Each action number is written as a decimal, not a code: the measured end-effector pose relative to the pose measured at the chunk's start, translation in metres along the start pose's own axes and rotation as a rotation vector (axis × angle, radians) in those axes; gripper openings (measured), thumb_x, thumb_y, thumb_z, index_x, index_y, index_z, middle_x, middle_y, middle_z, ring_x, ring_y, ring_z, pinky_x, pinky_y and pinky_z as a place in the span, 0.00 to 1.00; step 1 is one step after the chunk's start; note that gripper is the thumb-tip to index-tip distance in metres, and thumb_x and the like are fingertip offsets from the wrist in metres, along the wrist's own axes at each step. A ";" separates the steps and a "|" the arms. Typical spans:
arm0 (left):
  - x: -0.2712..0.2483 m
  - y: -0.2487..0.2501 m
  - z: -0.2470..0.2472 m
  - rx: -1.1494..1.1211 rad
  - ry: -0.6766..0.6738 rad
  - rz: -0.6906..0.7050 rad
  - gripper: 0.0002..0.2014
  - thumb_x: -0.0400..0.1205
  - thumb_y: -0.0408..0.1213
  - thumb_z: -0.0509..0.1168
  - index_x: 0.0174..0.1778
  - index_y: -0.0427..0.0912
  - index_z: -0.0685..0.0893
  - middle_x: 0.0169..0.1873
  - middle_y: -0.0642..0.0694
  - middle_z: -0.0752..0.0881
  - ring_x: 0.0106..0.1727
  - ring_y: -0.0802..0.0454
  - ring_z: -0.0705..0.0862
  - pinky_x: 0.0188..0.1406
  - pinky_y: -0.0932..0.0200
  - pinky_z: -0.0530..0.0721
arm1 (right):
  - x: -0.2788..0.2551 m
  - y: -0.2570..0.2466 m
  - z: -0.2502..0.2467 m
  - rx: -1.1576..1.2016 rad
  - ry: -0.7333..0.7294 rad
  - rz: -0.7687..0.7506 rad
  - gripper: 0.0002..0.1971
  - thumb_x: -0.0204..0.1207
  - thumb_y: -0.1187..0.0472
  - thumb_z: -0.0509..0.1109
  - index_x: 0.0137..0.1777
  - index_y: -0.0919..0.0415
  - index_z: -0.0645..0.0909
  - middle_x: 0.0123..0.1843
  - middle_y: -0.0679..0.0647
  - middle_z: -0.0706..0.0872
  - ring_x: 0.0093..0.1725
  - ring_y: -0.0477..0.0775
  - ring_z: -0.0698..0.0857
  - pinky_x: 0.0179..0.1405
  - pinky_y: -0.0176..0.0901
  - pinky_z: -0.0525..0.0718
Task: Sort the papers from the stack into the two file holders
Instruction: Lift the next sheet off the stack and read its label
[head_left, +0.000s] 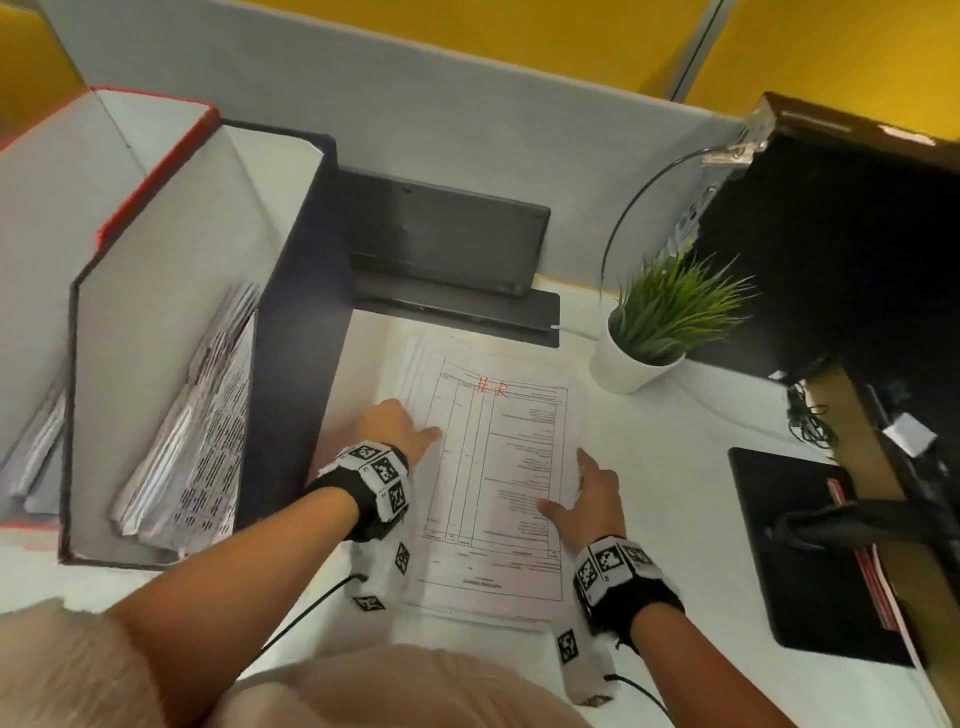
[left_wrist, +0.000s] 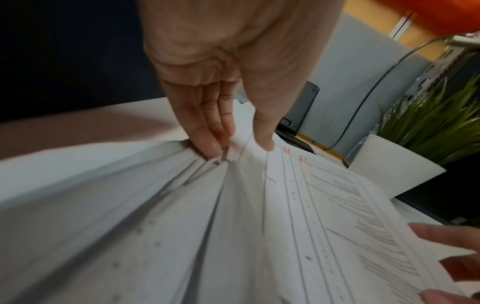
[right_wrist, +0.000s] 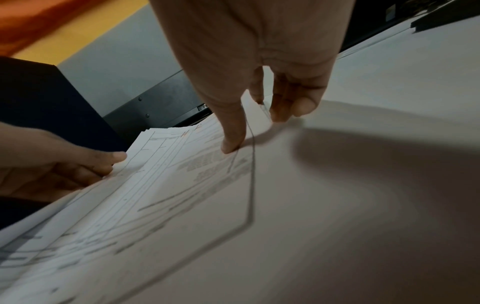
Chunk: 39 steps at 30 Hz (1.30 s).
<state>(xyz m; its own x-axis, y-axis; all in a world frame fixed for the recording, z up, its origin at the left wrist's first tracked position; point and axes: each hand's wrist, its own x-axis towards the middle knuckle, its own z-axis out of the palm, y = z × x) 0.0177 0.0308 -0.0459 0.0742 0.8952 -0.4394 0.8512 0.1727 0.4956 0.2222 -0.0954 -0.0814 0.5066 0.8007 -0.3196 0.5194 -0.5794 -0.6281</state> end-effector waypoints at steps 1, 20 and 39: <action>0.002 0.000 0.001 0.001 0.011 -0.020 0.19 0.74 0.52 0.72 0.39 0.37 0.80 0.27 0.46 0.77 0.30 0.49 0.78 0.32 0.57 0.80 | 0.000 -0.001 0.000 -0.019 0.009 -0.009 0.43 0.65 0.62 0.80 0.78 0.52 0.61 0.62 0.58 0.70 0.65 0.59 0.75 0.70 0.53 0.76; -0.010 0.003 -0.004 -0.062 0.286 0.396 0.09 0.82 0.32 0.64 0.40 0.36 0.88 0.35 0.43 0.83 0.38 0.47 0.81 0.37 0.61 0.76 | 0.000 -0.018 0.004 0.059 -0.016 -0.048 0.50 0.64 0.73 0.78 0.80 0.51 0.54 0.64 0.54 0.66 0.69 0.57 0.73 0.66 0.41 0.74; 0.015 -0.001 -0.026 -0.260 0.015 -0.029 0.16 0.75 0.46 0.71 0.26 0.39 0.81 0.27 0.47 0.84 0.30 0.50 0.82 0.31 0.62 0.79 | 0.000 0.001 -0.017 0.677 0.093 0.052 0.22 0.66 0.89 0.60 0.27 0.61 0.78 0.13 0.45 0.78 0.16 0.34 0.75 0.16 0.22 0.70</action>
<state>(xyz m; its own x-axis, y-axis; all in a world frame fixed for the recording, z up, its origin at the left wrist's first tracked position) 0.0043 0.0552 -0.0332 0.0418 0.8941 -0.4459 0.6909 0.2965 0.6594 0.2343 -0.0985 -0.0702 0.5923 0.7404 -0.3179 -0.0363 -0.3696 -0.9285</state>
